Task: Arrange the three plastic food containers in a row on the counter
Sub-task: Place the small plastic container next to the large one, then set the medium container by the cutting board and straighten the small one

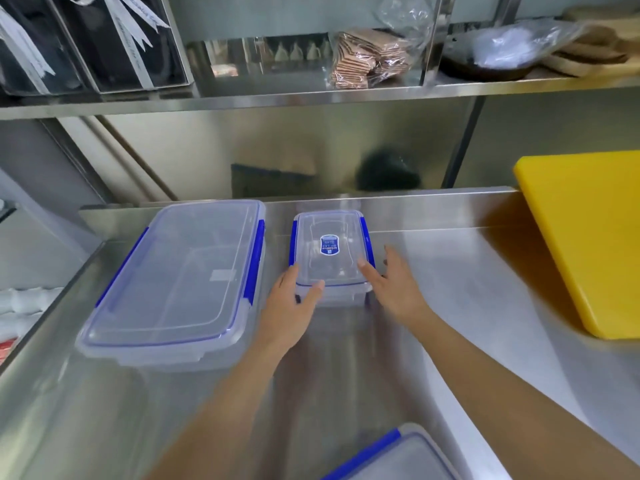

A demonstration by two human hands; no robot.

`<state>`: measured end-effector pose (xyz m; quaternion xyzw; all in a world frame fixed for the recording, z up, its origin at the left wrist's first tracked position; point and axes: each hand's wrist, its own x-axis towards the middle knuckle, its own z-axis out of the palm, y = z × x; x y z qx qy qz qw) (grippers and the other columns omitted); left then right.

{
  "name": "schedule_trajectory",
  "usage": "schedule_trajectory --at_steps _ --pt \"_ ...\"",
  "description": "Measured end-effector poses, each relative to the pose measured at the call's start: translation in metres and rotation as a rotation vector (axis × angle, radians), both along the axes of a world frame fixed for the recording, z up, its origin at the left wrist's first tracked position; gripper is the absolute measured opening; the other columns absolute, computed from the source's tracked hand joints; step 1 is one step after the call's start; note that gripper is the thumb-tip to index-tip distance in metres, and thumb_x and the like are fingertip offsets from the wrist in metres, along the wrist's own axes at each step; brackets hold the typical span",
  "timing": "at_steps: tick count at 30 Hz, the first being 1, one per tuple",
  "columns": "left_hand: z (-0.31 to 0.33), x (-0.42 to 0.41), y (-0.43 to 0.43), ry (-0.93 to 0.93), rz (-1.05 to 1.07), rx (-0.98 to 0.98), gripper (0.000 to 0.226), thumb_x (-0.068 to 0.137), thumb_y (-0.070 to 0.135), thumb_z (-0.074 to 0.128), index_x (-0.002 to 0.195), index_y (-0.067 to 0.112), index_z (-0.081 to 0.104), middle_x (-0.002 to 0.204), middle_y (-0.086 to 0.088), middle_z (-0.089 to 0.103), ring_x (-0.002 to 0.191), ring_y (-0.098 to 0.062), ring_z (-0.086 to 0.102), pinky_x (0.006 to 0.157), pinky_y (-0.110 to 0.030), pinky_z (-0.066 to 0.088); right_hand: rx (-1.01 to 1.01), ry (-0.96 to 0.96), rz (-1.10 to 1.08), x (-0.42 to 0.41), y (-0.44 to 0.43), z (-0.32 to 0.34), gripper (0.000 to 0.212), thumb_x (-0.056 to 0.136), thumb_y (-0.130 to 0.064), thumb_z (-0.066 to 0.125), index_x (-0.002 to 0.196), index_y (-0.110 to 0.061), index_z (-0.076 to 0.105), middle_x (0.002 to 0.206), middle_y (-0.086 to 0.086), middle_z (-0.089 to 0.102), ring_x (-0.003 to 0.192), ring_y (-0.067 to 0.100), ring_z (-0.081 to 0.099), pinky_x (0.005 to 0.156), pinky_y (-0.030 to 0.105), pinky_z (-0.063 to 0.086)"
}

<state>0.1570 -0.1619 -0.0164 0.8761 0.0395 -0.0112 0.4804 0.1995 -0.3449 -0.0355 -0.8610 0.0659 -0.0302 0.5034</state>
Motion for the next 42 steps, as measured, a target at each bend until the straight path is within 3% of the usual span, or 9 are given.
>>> schedule_trajectory --at_steps 2,8,10,16,20,26,32,37,42 --pt "0.003 -0.030 -0.001 0.018 -0.054 0.057 0.058 0.086 0.049 0.054 0.138 0.025 0.042 0.144 0.006 0.045 0.120 0.000 0.041 0.096 -0.014 0.027 -0.005 -0.005 0.025 -0.024 -0.007 0.003 0.066 0.081 -0.055 0.052 0.131 -0.015 0.036 0.135 0.012 0.045 0.119 0.024 0.046 0.088 0.033 0.037" --pt "0.009 -0.098 -0.002 0.137 -0.183 0.116 0.068 0.081 0.061 0.052 0.137 0.024 0.043 0.145 0.004 0.045 0.132 -0.013 0.042 0.109 -0.029 0.029 0.031 0.109 0.032 -0.103 -0.029 0.010 0.093 0.074 -0.066 0.053 0.144 -0.015 0.018 0.151 0.008 0.030 0.138 0.022 0.029 0.111 0.045 0.029" --pt "0.008 -0.117 -0.003 0.233 -0.271 0.101 0.070 0.078 0.063 0.054 0.135 0.023 0.047 0.140 0.003 0.052 0.123 -0.012 0.050 0.107 -0.036 0.038 0.010 0.133 0.030 -0.130 -0.035 0.011 0.089 0.076 -0.064 0.053 0.143 -0.015 0.021 0.148 0.009 0.035 0.133 0.023 0.035 0.109 0.041 0.032" --pt "0.007 -0.160 -0.006 0.301 -0.393 0.197 0.063 0.073 0.071 0.052 0.121 0.032 0.056 0.115 0.017 0.060 0.097 -0.002 0.054 0.076 -0.014 0.038 0.034 0.160 0.032 -0.202 -0.042 0.021 0.063 0.081 -0.054 0.054 0.128 -0.013 0.043 0.117 0.009 0.053 0.096 0.017 0.048 0.084 0.028 0.037" --pt "0.005 -0.177 -0.008 0.317 -0.451 0.180 0.041 0.069 0.071 0.055 0.088 0.036 0.063 0.082 0.015 0.066 0.073 -0.005 0.062 0.064 -0.024 0.045 0.040 0.272 0.056 -0.237 -0.044 0.020 0.069 0.081 -0.057 0.051 0.135 -0.017 0.037 0.111 -0.002 0.049 0.099 0.015 0.050 0.084 0.027 0.037" --pt "0.000 -0.180 -0.009 0.277 -0.435 0.217 0.028 0.080 0.056 0.055 0.081 0.029 0.059 0.075 0.008 0.061 0.067 -0.013 0.057 0.063 -0.028 0.043 -0.006 0.338 0.077 -0.261 -0.047 0.012 0.060 0.081 -0.057 0.050 0.128 -0.021 0.043 0.110 -0.007 0.050 0.094 0.010 0.051 0.083 0.027 0.040" --pt "-0.005 -0.179 -0.010 0.308 -0.348 0.182 0.028 0.087 0.047 0.053 0.077 0.021 0.056 0.072 0.003 0.054 0.061 -0.016 0.047 0.062 -0.031 0.039 -0.037 0.332 0.105 -0.269 -0.044 0.009 0.035 0.079 -0.054 0.055 0.100 -0.026 0.054 0.090 -0.009 0.060 0.080 0.008 0.058 0.067 0.024 0.047" --pt "-0.018 -0.195 -0.021 0.319 -0.039 0.018 0.036 0.088 0.042 0.052 0.066 0.014 0.045 0.065 -0.001 0.050 0.056 -0.021 0.044 0.058 -0.032 0.038 -0.037 0.170 -0.137 -0.267 -0.044 0.013 0.045 0.084 -0.047 0.053 0.111 -0.011 0.050 0.107 0.008 0.059 0.087 0.021 0.058 0.082 0.040 0.051" --pt "-0.018 -0.204 -0.044 0.308 0.167 -0.224 0.033 0.089 0.035 0.053 0.085 0.007 0.036 0.068 0.000 0.045 0.055 -0.017 0.044 0.052 -0.031 0.037 0.196 0.228 -0.116 -0.271 -0.039 0.012 0.052 0.080 -0.047 0.059 0.123 -0.027 0.039 0.098 -0.009 0.058 0.079 0.009 0.057 0.064 0.021 0.044"
